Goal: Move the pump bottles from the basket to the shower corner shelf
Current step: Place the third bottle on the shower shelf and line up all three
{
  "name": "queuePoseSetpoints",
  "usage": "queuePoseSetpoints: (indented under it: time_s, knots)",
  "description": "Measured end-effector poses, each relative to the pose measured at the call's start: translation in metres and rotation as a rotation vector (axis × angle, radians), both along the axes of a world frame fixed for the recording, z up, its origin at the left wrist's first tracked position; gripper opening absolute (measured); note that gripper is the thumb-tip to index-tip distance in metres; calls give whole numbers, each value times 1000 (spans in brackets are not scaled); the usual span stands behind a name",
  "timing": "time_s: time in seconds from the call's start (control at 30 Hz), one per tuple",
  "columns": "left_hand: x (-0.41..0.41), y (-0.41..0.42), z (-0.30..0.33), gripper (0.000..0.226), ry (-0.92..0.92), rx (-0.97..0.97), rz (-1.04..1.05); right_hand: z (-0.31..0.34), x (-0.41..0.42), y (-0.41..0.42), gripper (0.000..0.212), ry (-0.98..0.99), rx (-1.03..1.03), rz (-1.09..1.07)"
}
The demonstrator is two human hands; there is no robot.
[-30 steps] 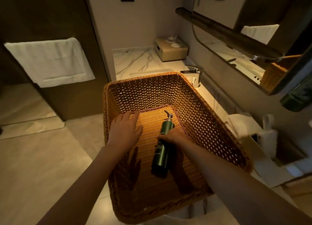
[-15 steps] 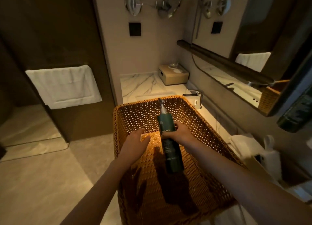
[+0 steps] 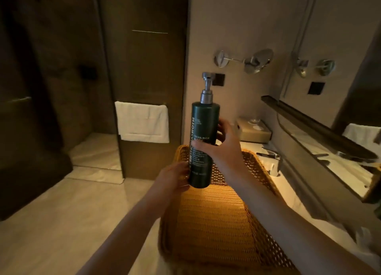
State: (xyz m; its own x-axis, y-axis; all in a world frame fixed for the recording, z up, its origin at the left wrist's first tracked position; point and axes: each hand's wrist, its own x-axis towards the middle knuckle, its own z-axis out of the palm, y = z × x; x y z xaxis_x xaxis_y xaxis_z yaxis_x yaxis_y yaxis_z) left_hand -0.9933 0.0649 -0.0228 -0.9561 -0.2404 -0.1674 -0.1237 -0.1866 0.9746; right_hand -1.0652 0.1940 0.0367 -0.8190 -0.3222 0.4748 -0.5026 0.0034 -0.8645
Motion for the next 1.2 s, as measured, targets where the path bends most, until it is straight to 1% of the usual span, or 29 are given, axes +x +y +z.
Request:
queuePoseSetpoints:
  time_s: [0.1,0.17,0.33,0.4,0.57,0.67,0.77,0.87,1.03,1.13,1.2]
  knots:
    - [40,-25,1,27,15,300,125,-1,20,-25,67,11,-17,121]
    - [64,-42,1,27,18,411,229,-1,33,-46,69,11,-36,194]
    - [111,-83,-2,24,38,436,419,-8,64,-106,66,-1,-40,342]
    - [129,-105,-2,24,47,477,474,-9,77,-134,64,-15,-32,401]
    - [170,-172,1,31,81,577,552,-6,106,-216,59,-40,-62,496]
    - [196,-220,4,33,95,616,604,-5,127,-271,61,-52,-79,538]
    - [223,-271,3,34,138,642,654,-8,151,-332,64,-30,-96,556]
    - [247,-318,-4,34,149,656,695,-18,174,-389,60,-1,-103,588]
    - [267,-387,-15,34,130,673,759,-29,192,-465,62,-4,-82,641]
    - [265,-425,-22,34,119,689,793,-37,187,-507,69,-25,-69,672]
    - [256,-449,-29,34,112,729,797,-45,177,-535,70,-38,-49,688]
